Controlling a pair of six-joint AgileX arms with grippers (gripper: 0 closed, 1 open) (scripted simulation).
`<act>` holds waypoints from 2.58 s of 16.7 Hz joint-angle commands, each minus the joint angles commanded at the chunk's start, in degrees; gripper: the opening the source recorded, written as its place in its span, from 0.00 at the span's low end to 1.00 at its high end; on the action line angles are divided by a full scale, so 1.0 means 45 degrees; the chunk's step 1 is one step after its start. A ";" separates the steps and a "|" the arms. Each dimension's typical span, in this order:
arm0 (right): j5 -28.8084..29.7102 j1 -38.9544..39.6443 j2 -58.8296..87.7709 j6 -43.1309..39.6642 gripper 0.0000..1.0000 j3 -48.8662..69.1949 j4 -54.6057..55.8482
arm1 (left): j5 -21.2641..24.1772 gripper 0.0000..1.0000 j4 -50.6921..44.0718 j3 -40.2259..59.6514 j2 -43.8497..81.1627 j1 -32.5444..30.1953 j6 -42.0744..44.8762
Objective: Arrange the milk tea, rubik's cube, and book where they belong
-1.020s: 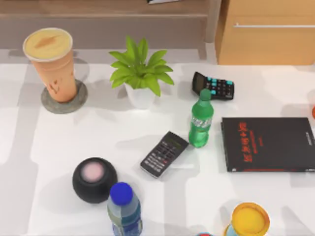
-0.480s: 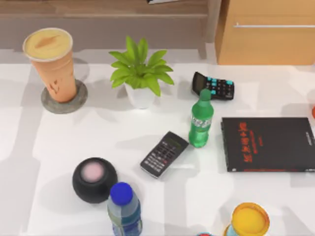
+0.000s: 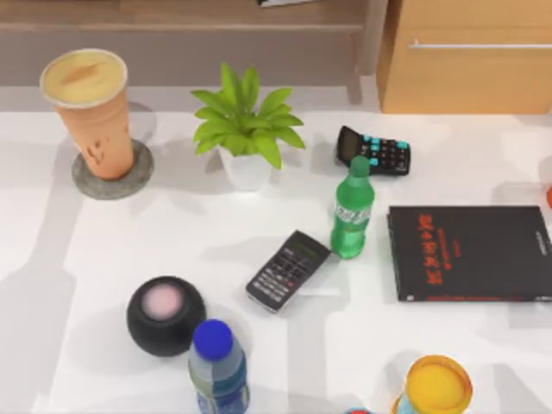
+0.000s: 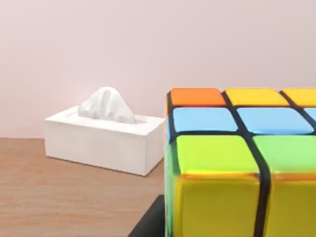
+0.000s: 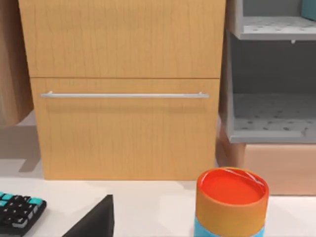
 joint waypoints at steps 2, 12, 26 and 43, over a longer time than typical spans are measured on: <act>0.0000 0.0000 0.0000 0.0000 1.00 0.0000 0.0000 | -0.0027 0.00 0.0038 0.0645 0.0654 0.0158 -0.0001; 0.0000 0.0000 0.0000 0.0000 1.00 0.0000 0.0000 | 0.0528 0.00 -0.0782 0.3956 0.4387 0.0722 0.0256; 0.0000 0.0000 0.0000 0.0000 1.00 0.0000 0.0000 | 0.0528 0.90 -0.0782 0.3956 0.4387 0.0722 0.0256; 0.0000 0.0000 0.0000 0.0000 1.00 0.0000 0.0000 | 0.0526 1.00 -0.0381 0.2176 0.2973 0.0723 0.0268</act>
